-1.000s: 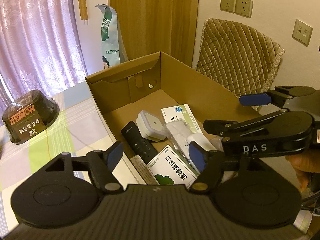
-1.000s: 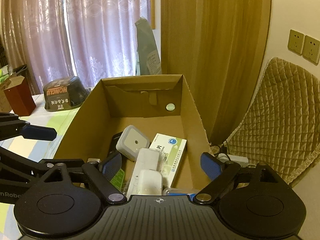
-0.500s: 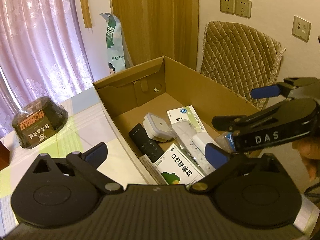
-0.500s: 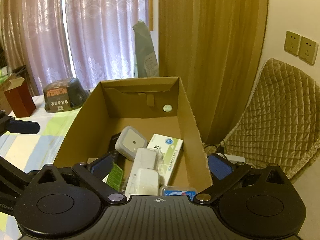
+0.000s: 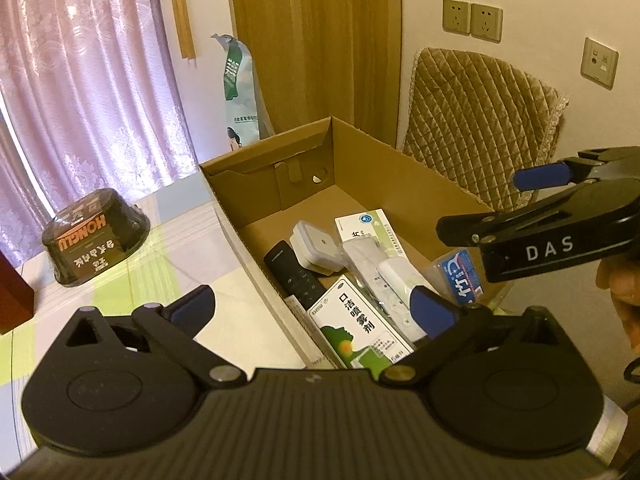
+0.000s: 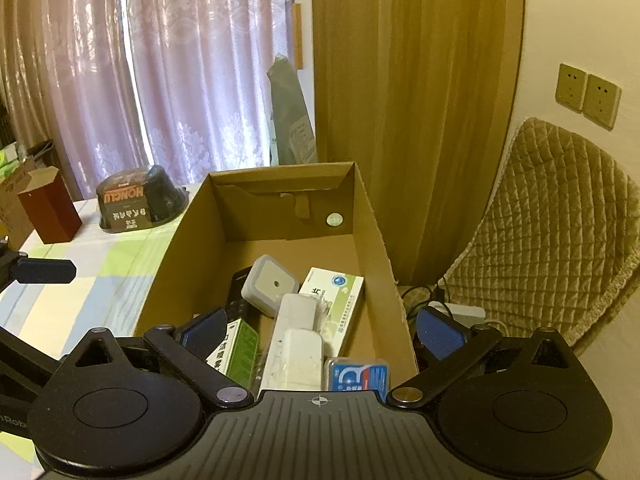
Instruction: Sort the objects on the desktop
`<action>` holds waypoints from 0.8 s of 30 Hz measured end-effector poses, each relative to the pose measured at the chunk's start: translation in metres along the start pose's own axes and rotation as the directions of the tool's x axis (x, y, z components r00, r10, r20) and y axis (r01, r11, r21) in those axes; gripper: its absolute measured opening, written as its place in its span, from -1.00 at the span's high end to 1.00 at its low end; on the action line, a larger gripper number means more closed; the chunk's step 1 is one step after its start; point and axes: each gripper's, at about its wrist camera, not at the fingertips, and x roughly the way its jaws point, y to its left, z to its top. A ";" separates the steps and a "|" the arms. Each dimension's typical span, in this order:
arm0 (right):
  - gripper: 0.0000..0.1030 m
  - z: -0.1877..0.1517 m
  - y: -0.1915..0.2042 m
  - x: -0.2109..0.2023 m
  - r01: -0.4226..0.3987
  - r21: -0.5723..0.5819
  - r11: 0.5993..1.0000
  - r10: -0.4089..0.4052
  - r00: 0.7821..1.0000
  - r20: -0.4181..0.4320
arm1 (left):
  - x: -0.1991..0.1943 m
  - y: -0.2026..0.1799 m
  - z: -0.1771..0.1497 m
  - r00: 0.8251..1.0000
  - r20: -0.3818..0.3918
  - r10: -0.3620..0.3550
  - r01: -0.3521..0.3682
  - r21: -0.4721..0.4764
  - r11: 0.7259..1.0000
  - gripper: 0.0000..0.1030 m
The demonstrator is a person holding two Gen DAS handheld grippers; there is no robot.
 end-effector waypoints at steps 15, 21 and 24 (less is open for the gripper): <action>-1.00 0.000 0.013 -0.048 -0.018 0.018 1.000 0.018 1.000 -0.004 | -0.048 -0.003 -0.009 0.999 -0.025 0.020 -0.022 -0.062 0.998 -0.98; -1.00 -0.003 0.021 -0.072 -0.015 0.005 1.000 0.015 1.000 0.000 | -0.069 -0.003 -0.016 0.999 -0.025 0.039 -0.041 -0.089 0.995 -0.98; -1.00 -0.007 0.023 -0.085 -0.016 0.017 1.000 0.016 1.000 0.001 | -0.079 -0.004 -0.020 0.999 -0.029 0.043 -0.045 -0.098 0.994 -0.98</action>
